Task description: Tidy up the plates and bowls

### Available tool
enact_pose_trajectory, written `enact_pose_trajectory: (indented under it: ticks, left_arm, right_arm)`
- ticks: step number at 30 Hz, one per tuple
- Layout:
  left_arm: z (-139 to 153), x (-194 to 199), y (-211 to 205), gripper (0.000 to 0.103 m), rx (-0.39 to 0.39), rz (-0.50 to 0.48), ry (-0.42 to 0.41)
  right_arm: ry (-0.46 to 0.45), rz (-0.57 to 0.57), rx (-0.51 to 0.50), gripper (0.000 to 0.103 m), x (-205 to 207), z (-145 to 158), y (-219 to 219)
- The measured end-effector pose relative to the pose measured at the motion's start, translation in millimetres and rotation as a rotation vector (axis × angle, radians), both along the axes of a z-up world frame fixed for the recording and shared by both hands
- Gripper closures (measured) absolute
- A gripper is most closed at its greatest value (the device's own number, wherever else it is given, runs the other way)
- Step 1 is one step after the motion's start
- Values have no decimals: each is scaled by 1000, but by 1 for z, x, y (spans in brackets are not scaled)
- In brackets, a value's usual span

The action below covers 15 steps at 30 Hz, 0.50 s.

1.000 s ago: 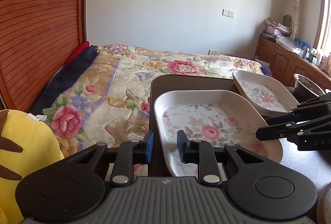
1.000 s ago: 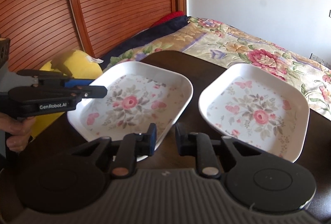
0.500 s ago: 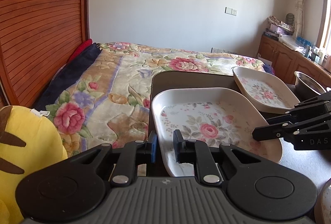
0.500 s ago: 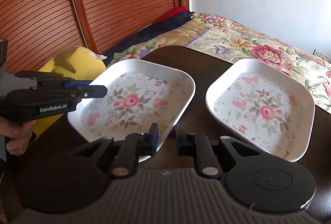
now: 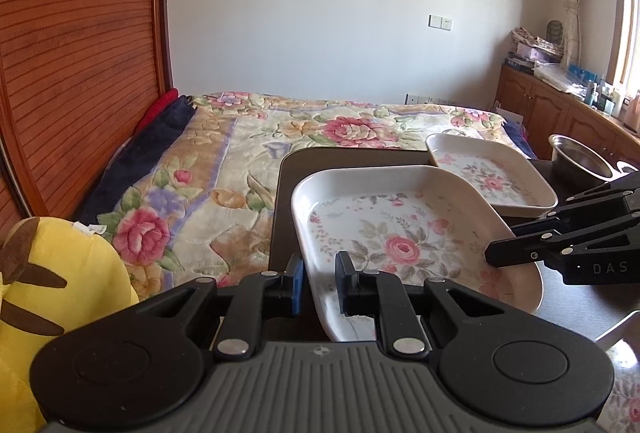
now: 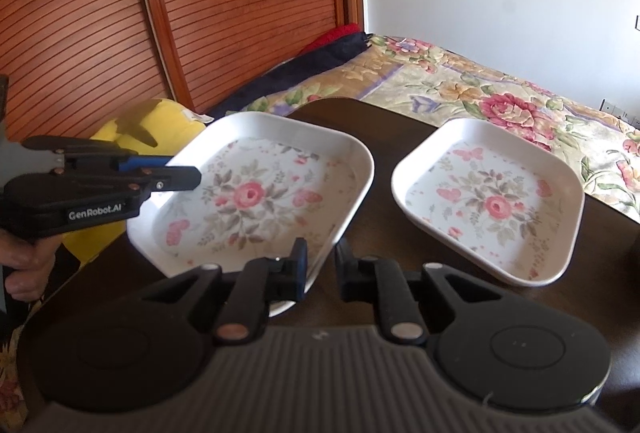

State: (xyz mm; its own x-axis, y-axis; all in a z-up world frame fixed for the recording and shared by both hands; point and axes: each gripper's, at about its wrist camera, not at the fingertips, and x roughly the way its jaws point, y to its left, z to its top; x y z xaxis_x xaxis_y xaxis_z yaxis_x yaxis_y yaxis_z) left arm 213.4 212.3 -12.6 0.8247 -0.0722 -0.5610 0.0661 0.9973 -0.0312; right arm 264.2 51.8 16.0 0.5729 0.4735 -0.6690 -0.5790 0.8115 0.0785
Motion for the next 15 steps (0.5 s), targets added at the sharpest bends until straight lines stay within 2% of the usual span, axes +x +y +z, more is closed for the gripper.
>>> enact_pose_trajectory:
  ticks: [15]
  left_arm:
    - [27,-35,-28,86,10,-32,-40]
  right_arm:
    - [-52,-30,21,87,-33,23,-29]
